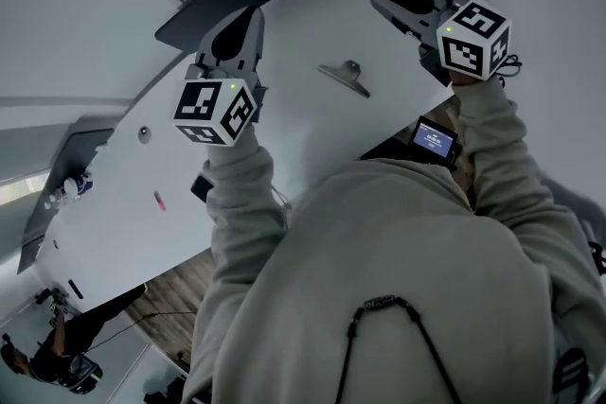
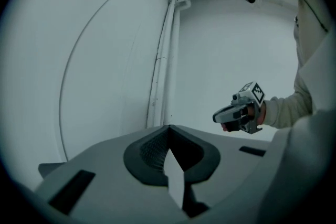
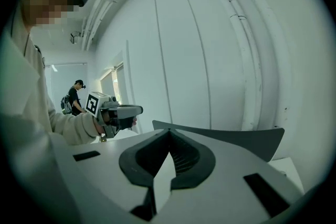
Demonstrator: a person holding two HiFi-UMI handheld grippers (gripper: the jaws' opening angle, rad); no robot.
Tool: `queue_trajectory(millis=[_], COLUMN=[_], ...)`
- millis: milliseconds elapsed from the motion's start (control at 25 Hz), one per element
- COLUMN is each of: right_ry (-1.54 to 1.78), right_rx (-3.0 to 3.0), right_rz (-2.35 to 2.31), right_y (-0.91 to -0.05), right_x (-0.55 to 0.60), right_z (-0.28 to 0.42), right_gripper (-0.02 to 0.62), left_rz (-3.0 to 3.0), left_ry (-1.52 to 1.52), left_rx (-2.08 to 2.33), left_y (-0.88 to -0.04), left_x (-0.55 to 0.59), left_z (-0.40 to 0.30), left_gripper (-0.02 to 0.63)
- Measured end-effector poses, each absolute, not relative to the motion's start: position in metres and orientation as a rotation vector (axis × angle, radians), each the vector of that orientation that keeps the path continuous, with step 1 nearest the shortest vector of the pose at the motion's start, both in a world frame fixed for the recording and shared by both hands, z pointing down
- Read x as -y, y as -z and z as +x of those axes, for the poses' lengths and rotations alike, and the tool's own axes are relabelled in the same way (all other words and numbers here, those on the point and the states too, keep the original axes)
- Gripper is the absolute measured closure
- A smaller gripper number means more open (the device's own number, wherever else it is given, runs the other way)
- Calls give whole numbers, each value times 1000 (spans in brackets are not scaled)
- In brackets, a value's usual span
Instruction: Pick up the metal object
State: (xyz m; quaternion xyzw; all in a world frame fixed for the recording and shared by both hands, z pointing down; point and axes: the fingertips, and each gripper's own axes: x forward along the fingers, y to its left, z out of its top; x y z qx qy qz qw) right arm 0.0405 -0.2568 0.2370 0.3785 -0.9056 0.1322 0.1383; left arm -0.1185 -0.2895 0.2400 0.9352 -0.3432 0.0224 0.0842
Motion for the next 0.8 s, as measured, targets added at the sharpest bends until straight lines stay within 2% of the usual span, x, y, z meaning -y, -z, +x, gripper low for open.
queue_trajectory(millis=[800], right_ry=[-210], right_rx=[2731], right_rz=[929], right_y=[-242], right_x=[286], right_z=[41], right_gripper=[575], left_rz=[2793], left_ry=[-32], left_rx=[1198], left_y=[-234], left_x=[288], left_z=[-115], left_gripper=[601])
